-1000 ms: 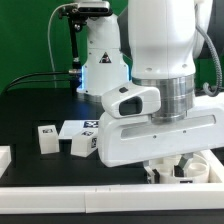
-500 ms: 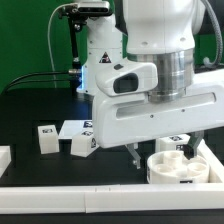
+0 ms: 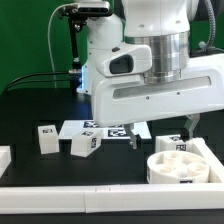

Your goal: Assemble stool

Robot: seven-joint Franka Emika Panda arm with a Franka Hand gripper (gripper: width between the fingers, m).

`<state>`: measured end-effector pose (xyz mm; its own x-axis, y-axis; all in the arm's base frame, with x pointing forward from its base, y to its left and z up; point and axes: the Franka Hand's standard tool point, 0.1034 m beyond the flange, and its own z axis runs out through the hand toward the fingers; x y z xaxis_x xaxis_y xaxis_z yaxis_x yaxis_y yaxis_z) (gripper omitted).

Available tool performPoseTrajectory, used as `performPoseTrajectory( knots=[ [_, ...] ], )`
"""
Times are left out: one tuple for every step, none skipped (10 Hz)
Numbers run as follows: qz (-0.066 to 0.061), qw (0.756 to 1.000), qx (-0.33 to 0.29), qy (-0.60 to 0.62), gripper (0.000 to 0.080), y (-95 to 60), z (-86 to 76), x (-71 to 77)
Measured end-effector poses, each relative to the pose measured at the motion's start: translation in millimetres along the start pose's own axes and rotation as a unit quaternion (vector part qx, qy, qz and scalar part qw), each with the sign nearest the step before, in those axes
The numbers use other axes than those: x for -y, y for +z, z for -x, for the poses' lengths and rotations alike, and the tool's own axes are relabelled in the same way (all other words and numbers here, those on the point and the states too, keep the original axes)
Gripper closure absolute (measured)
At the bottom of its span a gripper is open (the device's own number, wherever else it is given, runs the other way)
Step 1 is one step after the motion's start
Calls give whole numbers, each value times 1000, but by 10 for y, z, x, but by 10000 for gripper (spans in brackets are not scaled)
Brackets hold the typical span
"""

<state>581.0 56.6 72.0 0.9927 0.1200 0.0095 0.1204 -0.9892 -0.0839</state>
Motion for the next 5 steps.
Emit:
performPoseTrajectory(
  knots=[
    [0, 1000, 0, 0, 150, 1, 0, 3],
    [0, 1000, 0, 6, 150, 5, 3, 3],
    [0, 999, 3, 35, 150, 10, 50, 12],
    [-1, 997, 12, 81, 150, 18, 203, 36],
    [-2, 986, 18, 165, 150, 59, 367, 96]
  ],
)
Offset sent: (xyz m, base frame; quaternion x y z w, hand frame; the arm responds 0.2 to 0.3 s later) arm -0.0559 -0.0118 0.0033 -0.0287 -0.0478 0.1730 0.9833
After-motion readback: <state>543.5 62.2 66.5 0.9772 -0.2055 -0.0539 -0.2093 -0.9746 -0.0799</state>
